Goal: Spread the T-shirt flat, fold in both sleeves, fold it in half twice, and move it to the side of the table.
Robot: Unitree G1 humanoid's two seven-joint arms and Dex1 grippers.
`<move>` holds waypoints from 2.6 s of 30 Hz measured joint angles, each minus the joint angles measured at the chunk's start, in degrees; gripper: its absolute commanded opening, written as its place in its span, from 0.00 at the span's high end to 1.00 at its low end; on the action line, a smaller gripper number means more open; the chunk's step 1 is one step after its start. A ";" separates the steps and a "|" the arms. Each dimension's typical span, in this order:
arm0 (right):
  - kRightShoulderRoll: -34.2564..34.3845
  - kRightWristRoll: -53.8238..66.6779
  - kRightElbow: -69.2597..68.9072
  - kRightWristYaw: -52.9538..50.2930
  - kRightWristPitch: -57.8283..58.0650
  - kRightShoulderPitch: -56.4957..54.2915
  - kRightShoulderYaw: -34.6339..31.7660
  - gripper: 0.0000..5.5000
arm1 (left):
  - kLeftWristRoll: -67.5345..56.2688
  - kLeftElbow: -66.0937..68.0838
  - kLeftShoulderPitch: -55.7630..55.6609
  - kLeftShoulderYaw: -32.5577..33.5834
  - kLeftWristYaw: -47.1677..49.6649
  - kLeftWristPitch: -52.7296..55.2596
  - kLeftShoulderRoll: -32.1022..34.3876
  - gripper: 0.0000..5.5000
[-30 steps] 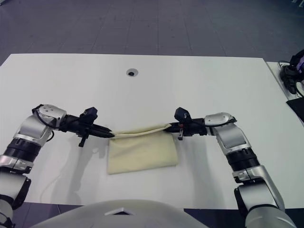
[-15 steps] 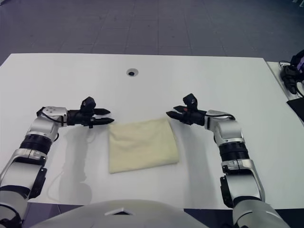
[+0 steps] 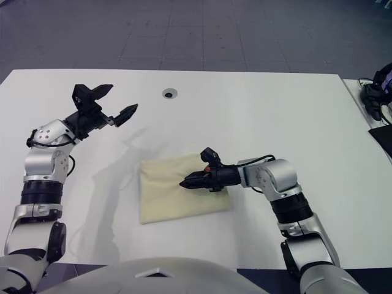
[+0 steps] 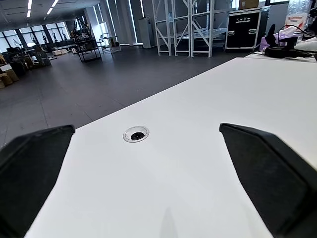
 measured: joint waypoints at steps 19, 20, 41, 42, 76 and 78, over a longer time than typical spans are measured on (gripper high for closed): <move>-5.79 -6.02 50.11 -54.31 -45.62 -12.41 -39.33 0.04 | 7.06 -2.38 3.00 -3.61 17.00 -3.66 -8.15 0.02; -5.76 -6.07 51.59 -55.50 -46.79 -13.16 -40.50 0.02 | 7.51 -3.16 3.89 -3.76 17.50 -3.64 -8.22 0.02; 5.64 -40.19 -13.96 -54.84 -68.03 24.26 -6.58 0.26 | 25.71 -24.88 20.73 -9.80 41.91 -9.84 -20.24 0.20; 6.21 -40.20 -14.06 -54.85 -68.12 24.40 -7.01 0.29 | 26.30 -24.96 21.44 -10.07 42.40 -9.91 -20.95 0.23; 11.96 -43.44 -5.37 -51.31 -75.61 25.73 -12.46 1.00 | 30.21 -16.90 21.54 -11.73 43.61 -21.20 -19.68 0.99; 12.73 -43.78 -5.42 -51.92 -75.63 26.18 -12.47 1.00 | 29.13 -17.00 22.28 -10.12 42.99 -21.19 -18.40 0.99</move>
